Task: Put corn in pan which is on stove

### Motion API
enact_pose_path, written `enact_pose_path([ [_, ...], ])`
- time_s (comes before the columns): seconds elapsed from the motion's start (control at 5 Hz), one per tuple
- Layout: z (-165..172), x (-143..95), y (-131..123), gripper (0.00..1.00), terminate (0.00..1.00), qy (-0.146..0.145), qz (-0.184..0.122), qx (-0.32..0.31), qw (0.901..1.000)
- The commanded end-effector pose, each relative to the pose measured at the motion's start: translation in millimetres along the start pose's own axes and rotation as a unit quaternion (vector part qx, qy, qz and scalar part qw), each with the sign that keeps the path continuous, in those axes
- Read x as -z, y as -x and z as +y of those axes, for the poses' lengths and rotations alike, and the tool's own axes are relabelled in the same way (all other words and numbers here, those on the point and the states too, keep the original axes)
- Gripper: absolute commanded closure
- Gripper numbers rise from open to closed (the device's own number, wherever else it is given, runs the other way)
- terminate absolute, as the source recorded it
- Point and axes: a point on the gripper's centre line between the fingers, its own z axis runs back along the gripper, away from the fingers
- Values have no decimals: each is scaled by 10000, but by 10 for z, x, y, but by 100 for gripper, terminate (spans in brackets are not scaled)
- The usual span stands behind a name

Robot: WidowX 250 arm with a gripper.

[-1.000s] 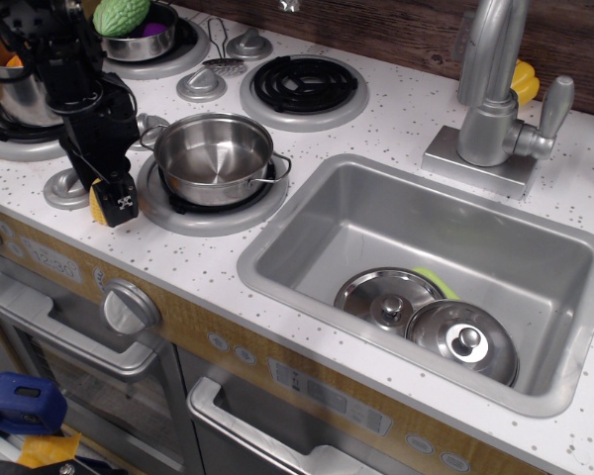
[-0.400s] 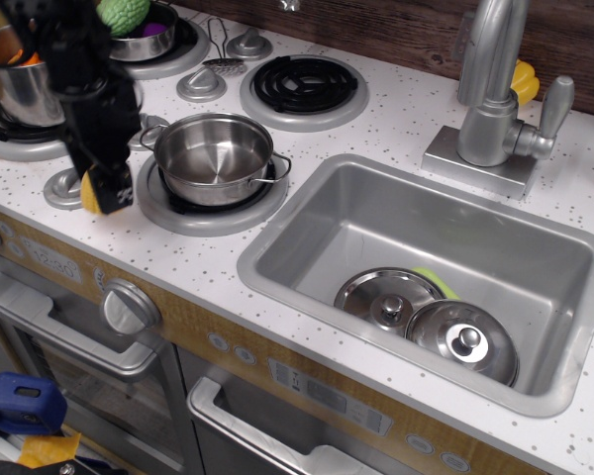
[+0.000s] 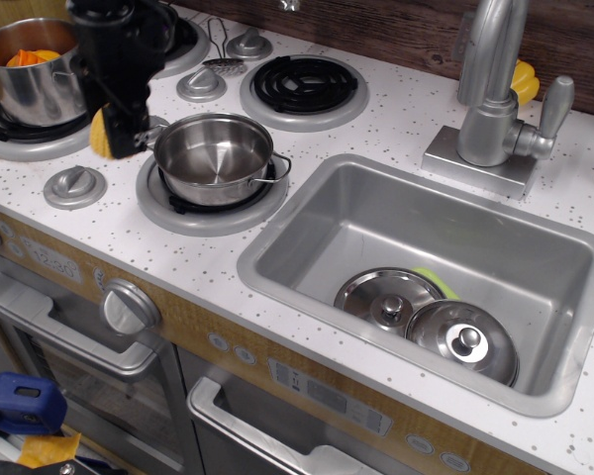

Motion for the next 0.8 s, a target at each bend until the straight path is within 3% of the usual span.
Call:
enact_pose_path([
  [0.0,1,-169,-344,100,0,-168,-529,313,9980],
  [0.4,-101,59,-598,100,0,120,-822,439,9956],
  [0.6,-93,159,-610,100,0,228,-908,515,9943],
])
